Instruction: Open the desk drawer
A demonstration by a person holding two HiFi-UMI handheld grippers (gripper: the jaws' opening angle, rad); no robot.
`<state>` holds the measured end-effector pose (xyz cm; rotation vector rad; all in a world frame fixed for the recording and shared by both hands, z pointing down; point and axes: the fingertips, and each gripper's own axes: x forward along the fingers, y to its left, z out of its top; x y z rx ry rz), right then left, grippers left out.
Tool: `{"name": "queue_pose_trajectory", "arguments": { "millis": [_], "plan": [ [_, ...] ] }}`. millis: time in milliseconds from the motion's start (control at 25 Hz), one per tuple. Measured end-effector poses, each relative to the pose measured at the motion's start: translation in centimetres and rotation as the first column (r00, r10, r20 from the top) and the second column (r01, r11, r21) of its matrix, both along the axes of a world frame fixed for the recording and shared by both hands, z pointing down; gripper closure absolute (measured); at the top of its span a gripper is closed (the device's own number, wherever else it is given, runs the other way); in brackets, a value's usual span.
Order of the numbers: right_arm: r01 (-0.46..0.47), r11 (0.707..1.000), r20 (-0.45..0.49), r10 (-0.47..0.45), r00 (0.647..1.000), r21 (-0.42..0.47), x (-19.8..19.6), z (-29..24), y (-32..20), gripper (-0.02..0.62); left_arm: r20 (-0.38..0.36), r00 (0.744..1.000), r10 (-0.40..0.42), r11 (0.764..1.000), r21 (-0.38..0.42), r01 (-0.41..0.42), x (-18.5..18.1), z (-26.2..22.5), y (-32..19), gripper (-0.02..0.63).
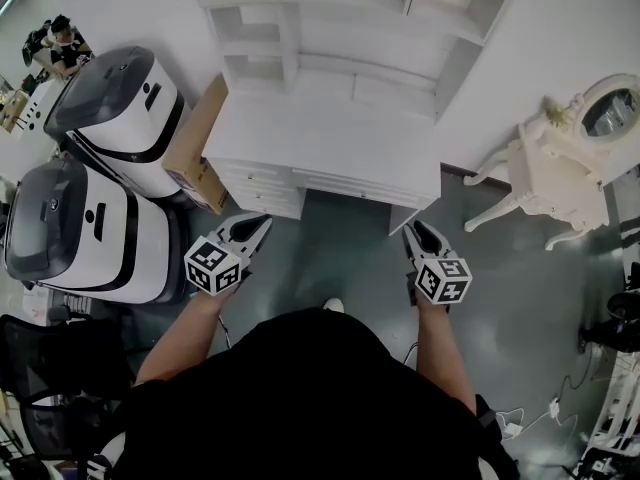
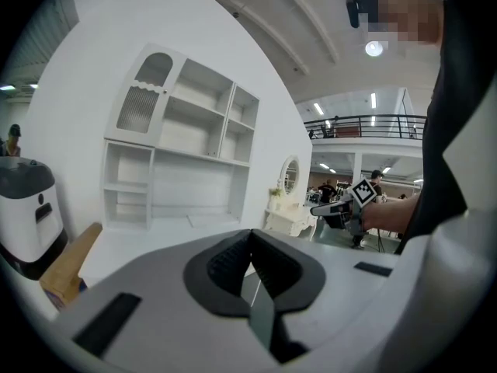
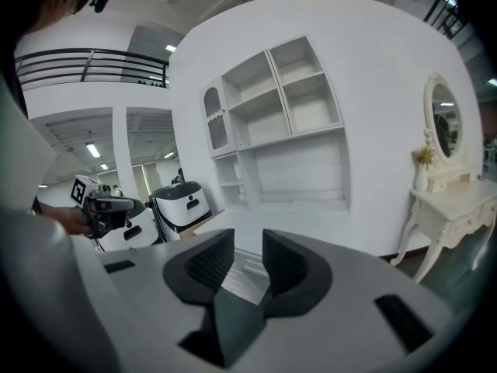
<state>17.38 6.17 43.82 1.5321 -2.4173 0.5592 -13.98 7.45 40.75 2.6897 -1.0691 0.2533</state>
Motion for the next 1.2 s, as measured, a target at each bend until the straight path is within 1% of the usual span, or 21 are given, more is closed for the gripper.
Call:
{"name": "queue_pose_trajectory", "arguments": {
  "millis": [240, 560, 760, 920, 1080, 1200],
  "plan": [
    [0.062, 0.998, 0.013, -0.062, 0.998, -0.019, 1.6, 0.9, -3.6, 0.477, 0.011, 0.999, -0.047, 0.999, -0.016, 0.047, 2.4, 0.2, -2.1, 0.597],
    [0.119, 0.992, 0.028, -0.118, 0.993, -0.027, 3.9, 2.1, -7.2, 0.475, 0.035, 0.996, -0.081, 0.996, -0.024, 0.082, 5.8, 0.3, -3.9, 0.597],
    [0.129, 0.991, 0.043, -0.128, 0.991, -0.029, 4.4, 2.4, -8.4, 0.474, 0.058, 0.996, -0.069, 0.997, -0.033, 0.071, 6.9, 0.5, -4.8, 0.597],
    [0.129, 0.991, 0.048, -0.127, 0.991, -0.040, 4.6, 3.0, -9.1, 0.474, 0.053, 0.996, -0.071, 0.997, -0.035, 0.073, 7.4, 0.5, -5.9, 0.597],
    [0.109, 0.993, 0.039, -0.108, 0.993, -0.036, 4.8, 2.9, -9.8, 0.474, 0.050, 0.998, -0.046, 0.998, -0.049, 0.048, 7.5, 1.3, -6.8, 0.597],
    [0.077, 0.997, 0.028, -0.077, 0.997, -0.029, 5.5, 2.6, -10.7, 0.474, 0.037, 0.999, -0.027, 0.998, -0.059, 0.029, 7.6, 2.0, -8.5, 0.597]
  ]
}}
